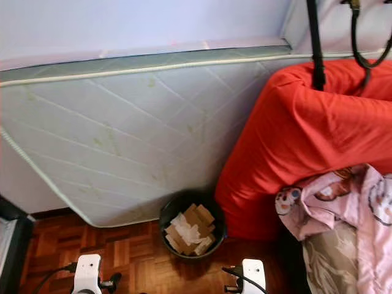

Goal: Clean up the room

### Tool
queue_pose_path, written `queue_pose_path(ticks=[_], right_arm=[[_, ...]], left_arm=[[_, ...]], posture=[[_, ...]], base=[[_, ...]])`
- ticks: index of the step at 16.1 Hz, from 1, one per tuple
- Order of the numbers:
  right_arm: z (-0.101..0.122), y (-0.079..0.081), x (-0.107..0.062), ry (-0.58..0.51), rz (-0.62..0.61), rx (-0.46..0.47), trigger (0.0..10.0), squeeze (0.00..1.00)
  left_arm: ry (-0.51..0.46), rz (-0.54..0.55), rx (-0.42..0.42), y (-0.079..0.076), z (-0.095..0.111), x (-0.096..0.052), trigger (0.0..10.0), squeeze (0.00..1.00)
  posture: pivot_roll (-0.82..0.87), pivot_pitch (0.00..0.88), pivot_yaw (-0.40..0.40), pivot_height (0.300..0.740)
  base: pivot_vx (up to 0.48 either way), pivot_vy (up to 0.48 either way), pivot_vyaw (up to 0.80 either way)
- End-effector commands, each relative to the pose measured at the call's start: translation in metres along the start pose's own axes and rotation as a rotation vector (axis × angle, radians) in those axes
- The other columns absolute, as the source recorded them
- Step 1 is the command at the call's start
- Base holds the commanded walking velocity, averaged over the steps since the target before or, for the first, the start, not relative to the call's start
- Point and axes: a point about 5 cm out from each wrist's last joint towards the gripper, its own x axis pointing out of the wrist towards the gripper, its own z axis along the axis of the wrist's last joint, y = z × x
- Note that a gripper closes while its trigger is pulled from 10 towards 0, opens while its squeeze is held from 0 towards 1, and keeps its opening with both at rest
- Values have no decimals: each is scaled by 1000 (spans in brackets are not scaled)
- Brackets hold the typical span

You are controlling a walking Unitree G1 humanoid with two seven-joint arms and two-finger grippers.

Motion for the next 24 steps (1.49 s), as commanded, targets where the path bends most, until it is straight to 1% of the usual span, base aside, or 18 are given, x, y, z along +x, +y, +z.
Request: queue_pose_path(ticks=[1,5,7,8,11,16,19,24], right_arm=[[-7,-1,-2,25,2,-13,10000,0],[-6,-1,-1,23,10,-35,10000,0],[-6,-1,-1,20,10,-36,10000,0],[-5,-1,-1,18,16,-59,10000,0],[-4,0,-1,12,26,-67,10000,0],[-5,0,-1,18,42,-82,10000,0],[-6,0,-2,18,43,-75,10000,0],[-5,0,-2,16,64,-104,10000,0]], left_arm=[[14,4,-10,1,-4,-1,10000,0],[3,8,-9,3,-3,-1,10000,0],[-1,13,-1,4,-2,-1,10000,0],[-1,14,-1,4,-2,-1,10000,0],[-2,14,-2,4,-2,-1,10000,0],[14,16,3,3,-6,-2,10000,0],[26,14,3,4,-9,-3,10000,0],[31,12,8,3,-9,-3,10000,0]], posture=[[-29,101,-52,740],[-28,101,-52,740],[-29,100,-51,740],[-31,100,-52,740],[-32,98,-54,740],[-35,88,-55,740],[-37,81,-54,740],[-42,92,-58,740]], base=[[0,0,0],[0,0,673],[0,0,0],[244,0,0],[247,0,0],[277,0,0],[295,0,0],[295,0,0]])
